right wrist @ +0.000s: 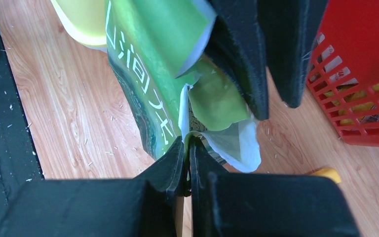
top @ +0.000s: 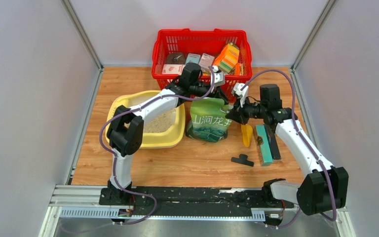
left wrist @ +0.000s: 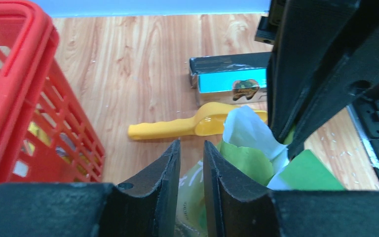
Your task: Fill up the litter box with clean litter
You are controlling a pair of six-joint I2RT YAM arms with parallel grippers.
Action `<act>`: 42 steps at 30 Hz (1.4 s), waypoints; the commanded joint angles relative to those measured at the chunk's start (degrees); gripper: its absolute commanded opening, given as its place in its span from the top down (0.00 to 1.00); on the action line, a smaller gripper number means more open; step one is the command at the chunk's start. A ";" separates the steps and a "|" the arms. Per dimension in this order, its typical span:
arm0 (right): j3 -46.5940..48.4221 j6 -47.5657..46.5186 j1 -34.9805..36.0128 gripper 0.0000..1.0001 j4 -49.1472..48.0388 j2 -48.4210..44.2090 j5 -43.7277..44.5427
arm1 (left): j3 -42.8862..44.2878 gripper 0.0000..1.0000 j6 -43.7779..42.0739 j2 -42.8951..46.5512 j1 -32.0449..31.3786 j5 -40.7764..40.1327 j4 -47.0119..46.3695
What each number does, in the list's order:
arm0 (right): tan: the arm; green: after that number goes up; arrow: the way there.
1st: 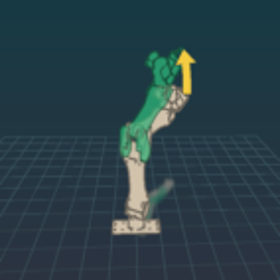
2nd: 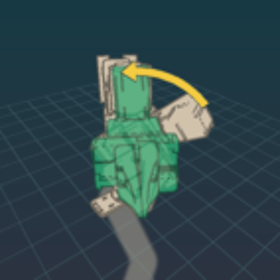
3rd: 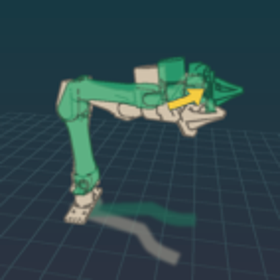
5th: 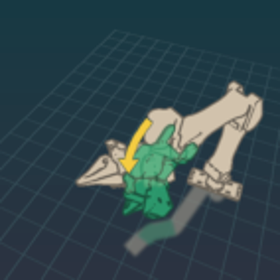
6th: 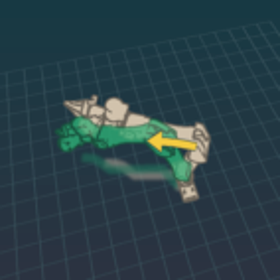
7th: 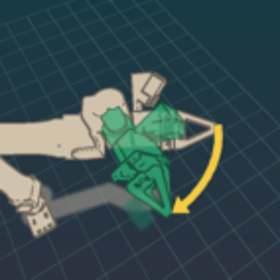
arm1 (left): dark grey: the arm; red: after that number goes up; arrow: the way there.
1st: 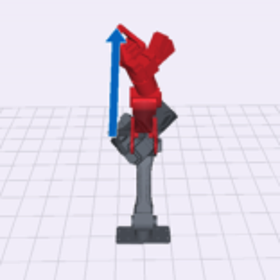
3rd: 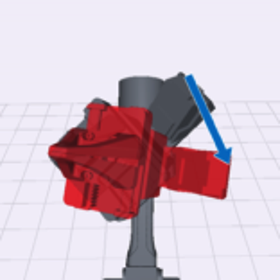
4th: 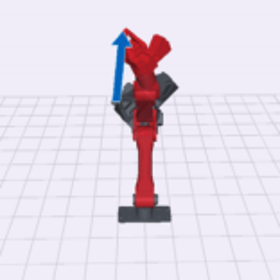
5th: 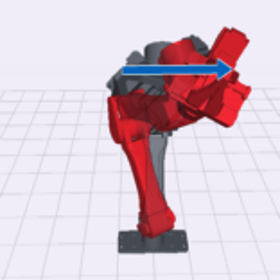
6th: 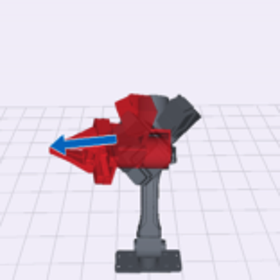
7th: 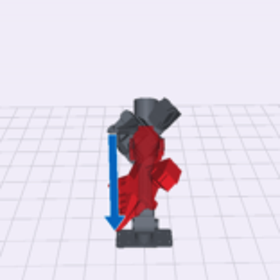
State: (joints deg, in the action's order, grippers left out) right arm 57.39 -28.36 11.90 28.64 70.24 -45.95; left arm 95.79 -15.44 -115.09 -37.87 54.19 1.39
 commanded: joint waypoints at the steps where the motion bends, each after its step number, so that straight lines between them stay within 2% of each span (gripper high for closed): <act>1: 1.68 -2.84 -1.27 0.93 -2.45 -1.07 -0.45 | -1.39 0.69 4.98 1.71 -1.07 8.03 -3.06; 11: 3.35 -6.00 -1.44 0.89 -0.35 0.25 0.25 | -2.36 0.75 9.28 2.06 -1.24 9.44 -5.96; 14: 3.70 -8.10 -1.79 0.76 1.32 -0.36 1.74 | -2.36 0.76 9.73 2.32 -1.16 9.53 -6.40; 15: 3.96 -8.72 -1.79 0.68 2.11 -0.89 2.01 | -2.36 0.77 9.82 2.41 -1.24 9.44 -6.48; 18: 3.26 -10.39 -2.67 0.56 3.61 -2.21 3.24 | -2.10 0.78 10.08 2.41 -0.98 9.53 -6.83; 28: 2.82 -11.27 -3.99 0.51 5.10 -2.74 3.07 | -2.01 0.78 13.06 2.06 -0.54 6.80 -9.47; 35: 3.08 -13.12 -5.04 0.39 6.69 -1.16 2.71 | -1.31 0.76 13.68 1.71 0.07 6.01 -9.48; 42: 6.33 -13.47 -8.03 0.32 6.60 2.79 -1.67 | -0.08 0.76 14.47 0.74 0.34 7.59 -7.45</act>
State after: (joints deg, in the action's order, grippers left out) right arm 59.77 -39.99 5.34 36.18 71.16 -44.38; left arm 93.47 -2.17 -115.09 -37.63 59.53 -5.98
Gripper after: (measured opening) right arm 0.669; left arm 0.244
